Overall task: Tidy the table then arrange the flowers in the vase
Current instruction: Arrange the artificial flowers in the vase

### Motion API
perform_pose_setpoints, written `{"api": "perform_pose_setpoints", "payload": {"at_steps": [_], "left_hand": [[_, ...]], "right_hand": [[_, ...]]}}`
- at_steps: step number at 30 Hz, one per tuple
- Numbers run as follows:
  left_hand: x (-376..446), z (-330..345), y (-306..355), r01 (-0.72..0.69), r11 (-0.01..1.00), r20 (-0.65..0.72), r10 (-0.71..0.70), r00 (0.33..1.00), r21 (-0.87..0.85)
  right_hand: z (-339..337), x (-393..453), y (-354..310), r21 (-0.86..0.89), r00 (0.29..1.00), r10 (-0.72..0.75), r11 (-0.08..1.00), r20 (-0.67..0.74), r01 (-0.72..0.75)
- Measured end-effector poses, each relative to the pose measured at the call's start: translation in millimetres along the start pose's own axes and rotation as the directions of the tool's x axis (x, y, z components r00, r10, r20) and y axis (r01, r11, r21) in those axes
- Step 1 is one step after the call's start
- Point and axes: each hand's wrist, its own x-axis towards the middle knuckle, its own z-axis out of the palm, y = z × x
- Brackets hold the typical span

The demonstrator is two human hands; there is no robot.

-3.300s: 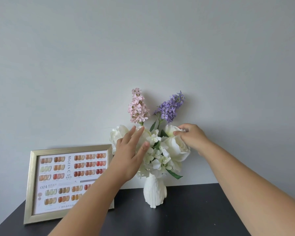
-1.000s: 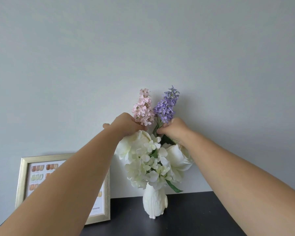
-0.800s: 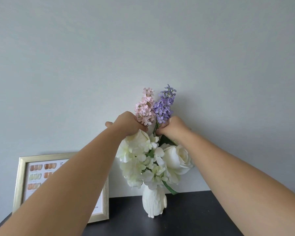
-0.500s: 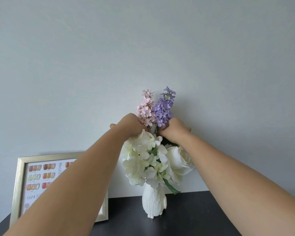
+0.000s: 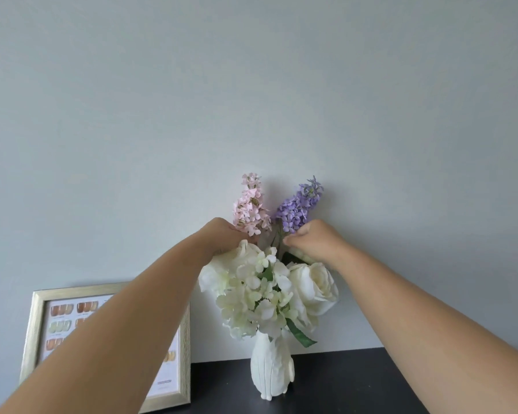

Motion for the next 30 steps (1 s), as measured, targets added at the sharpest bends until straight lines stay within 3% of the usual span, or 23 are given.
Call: {"api": "perform_pose_setpoints", "payload": {"at_steps": [2,5,8,10,12,15,19,25,30], "left_hand": [[-6,-14,-1,-0.037,0.999,-0.008,0.037,0.999,-0.023],[-16,-32,-12,-0.098,0.984,-0.042,0.093,0.995,-0.149],[-31,-28,-44,-0.112,0.949,-0.146,0.071,0.987,-0.295],[-41,-15,-68,-0.093,0.920,-0.155,0.036,0.987,-0.380],[-51,1,-83,-0.092,0.883,-0.114,0.044,0.992,-0.460],[-61,16,-83,-0.107,0.866,-0.103,0.065,0.993,-0.488],[-62,23,-74,-0.141,0.869,-0.096,0.108,0.990,-0.475],[-57,23,-65,-0.197,0.892,-0.081,0.179,0.980,-0.407],[-70,24,-76,-0.156,0.842,-0.112,0.113,0.987,-0.517]], "right_hand": [[-15,-5,1,0.035,0.998,-0.022,0.999,-0.055,0.024],[-36,-19,13,0.275,0.985,-0.053,0.957,-0.164,0.097],[-32,-44,37,0.497,0.951,0.067,0.863,-0.300,0.096],[-11,-64,55,0.609,0.954,0.119,0.789,-0.275,0.076],[16,-80,64,0.674,0.987,0.091,0.739,-0.133,0.023],[35,-86,61,0.721,0.998,0.032,0.693,-0.054,0.017],[29,-72,43,0.656,0.993,0.015,0.752,-0.115,0.065],[33,-66,38,0.598,0.999,-0.042,0.800,-0.032,0.052],[34,-79,58,0.749,0.992,0.073,0.662,-0.101,0.028]]}}
